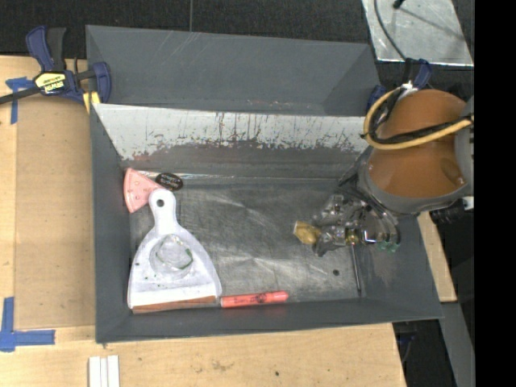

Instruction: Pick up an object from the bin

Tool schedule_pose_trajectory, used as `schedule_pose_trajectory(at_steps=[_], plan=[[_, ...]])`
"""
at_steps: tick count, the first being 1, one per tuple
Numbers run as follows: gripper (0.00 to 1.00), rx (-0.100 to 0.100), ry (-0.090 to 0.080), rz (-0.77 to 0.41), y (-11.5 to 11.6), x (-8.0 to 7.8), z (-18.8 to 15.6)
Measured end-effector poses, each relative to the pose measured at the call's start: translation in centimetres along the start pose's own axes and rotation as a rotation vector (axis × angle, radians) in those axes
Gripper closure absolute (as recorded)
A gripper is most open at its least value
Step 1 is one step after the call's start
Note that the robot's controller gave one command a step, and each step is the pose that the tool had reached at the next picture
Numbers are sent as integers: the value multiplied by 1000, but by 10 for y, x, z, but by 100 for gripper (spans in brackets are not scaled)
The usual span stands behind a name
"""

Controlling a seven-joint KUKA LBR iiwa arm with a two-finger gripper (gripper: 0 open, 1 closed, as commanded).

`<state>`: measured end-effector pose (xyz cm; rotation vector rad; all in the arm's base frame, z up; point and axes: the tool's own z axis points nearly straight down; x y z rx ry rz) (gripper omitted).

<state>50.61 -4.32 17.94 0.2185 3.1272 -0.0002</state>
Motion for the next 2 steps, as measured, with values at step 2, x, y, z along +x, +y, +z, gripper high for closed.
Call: schedule_pose_trajectory(at_steps=[2], plan=[[100,0,4,22,-5,-3,-57]])
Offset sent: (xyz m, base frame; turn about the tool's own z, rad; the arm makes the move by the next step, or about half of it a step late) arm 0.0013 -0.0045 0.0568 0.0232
